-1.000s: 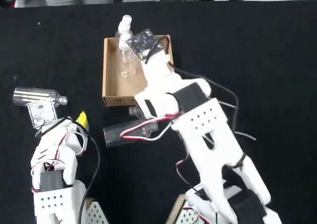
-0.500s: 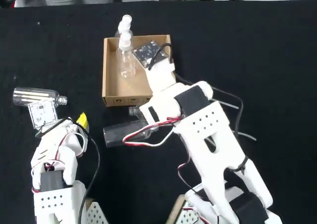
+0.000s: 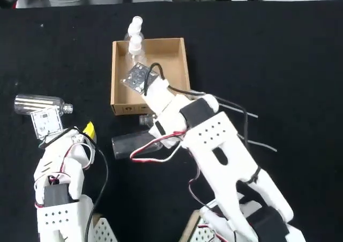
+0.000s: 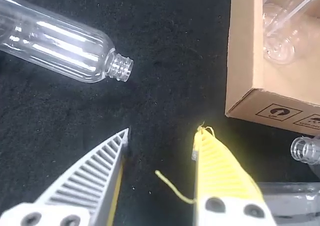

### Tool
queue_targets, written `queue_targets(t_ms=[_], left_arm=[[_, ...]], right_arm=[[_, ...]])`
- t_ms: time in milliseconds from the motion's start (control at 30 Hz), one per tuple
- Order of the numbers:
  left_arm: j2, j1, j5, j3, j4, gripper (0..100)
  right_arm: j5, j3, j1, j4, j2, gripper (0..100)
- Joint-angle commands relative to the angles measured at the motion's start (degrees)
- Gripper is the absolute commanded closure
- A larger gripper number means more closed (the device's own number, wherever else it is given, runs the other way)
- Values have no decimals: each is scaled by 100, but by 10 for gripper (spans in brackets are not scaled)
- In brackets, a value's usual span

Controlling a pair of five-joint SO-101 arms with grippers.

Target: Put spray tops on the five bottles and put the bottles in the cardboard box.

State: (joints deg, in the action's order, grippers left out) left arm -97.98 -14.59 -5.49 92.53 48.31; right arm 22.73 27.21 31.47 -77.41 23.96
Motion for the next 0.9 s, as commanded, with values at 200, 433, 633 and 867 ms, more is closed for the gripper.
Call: queue_targets(t_ms=[200, 433, 633, 867], left_arm=[[-62, -75, 35, -101, -62, 809], [-62, -75, 35, -101, -62, 809], [-62, -75, 35, -92, -62, 809], [-62, -75, 35, -92, -62, 809]], right_arm=[[659, -629, 97, 149, -1218, 691], [1073, -1086, 97, 176, -1974, 691], [1468, -1446, 53, 185, -2431, 691], [1705, -1499, -26, 440, -2985, 691]])
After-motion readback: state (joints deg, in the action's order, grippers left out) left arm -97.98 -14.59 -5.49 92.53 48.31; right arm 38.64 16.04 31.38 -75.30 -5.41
